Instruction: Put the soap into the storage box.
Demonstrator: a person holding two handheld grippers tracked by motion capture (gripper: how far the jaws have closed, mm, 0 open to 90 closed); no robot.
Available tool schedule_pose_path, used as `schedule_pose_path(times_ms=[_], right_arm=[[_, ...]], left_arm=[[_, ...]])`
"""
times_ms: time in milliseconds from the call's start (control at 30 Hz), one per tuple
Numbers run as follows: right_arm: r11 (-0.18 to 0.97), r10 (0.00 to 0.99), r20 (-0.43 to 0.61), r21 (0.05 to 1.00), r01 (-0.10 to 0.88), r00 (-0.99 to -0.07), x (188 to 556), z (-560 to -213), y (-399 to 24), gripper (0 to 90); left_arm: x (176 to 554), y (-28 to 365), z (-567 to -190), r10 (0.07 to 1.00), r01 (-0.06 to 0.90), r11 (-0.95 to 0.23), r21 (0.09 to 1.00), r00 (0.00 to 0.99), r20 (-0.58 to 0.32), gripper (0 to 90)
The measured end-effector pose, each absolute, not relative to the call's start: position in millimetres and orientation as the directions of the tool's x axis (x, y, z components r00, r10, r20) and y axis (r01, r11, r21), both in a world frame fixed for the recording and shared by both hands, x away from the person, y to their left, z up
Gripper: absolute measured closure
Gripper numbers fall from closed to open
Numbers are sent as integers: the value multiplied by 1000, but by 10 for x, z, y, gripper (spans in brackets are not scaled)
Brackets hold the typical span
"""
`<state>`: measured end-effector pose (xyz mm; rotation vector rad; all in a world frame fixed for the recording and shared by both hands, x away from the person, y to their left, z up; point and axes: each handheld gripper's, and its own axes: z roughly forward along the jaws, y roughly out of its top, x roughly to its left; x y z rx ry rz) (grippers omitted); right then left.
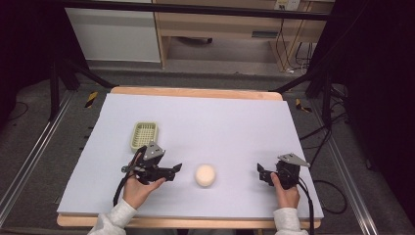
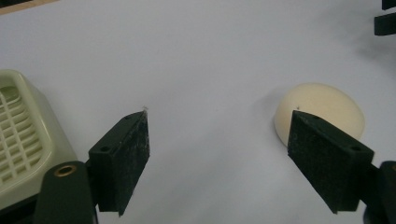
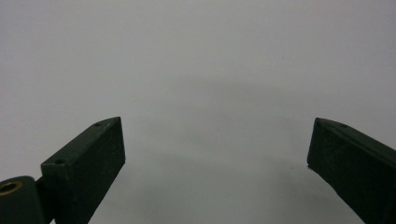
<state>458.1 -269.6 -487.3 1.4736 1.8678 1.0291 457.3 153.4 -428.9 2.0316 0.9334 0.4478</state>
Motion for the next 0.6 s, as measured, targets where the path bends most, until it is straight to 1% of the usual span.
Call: schedule_pose_path(times_ms=[600], right_arm=[[110, 966, 41, 827, 551, -256, 4579, -4872, -2695, 46]], left_arm=[[4586, 1364, -4277, 723, 441, -407, 800, 691, -13, 192]])
